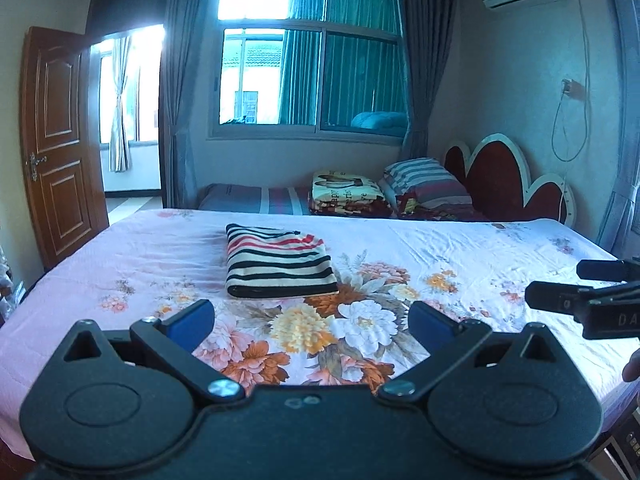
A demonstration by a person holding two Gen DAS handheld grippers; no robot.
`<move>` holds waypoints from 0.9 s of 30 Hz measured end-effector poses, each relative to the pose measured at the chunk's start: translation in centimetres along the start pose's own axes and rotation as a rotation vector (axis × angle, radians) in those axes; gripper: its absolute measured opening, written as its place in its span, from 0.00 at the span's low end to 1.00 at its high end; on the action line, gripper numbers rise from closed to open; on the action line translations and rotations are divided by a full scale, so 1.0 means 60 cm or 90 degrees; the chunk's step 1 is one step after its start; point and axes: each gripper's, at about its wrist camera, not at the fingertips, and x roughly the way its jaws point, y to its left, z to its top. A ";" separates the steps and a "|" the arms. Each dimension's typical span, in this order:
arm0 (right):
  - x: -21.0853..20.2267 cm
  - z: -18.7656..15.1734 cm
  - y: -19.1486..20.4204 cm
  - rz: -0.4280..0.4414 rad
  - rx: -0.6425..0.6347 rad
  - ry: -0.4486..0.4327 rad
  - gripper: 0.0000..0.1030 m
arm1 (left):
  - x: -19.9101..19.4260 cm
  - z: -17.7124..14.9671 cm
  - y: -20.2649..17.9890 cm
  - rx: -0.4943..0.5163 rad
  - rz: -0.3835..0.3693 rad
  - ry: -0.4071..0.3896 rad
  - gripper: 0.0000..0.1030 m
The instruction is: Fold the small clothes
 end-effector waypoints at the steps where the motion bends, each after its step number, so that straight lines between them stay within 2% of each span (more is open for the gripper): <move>1: -0.001 0.000 0.000 0.001 0.001 0.000 1.00 | -0.001 -0.001 -0.001 0.002 0.000 -0.001 0.99; 27: -0.011 -0.001 -0.005 -0.001 0.002 -0.010 1.00 | 0.005 0.002 0.004 0.014 -0.007 -0.009 0.99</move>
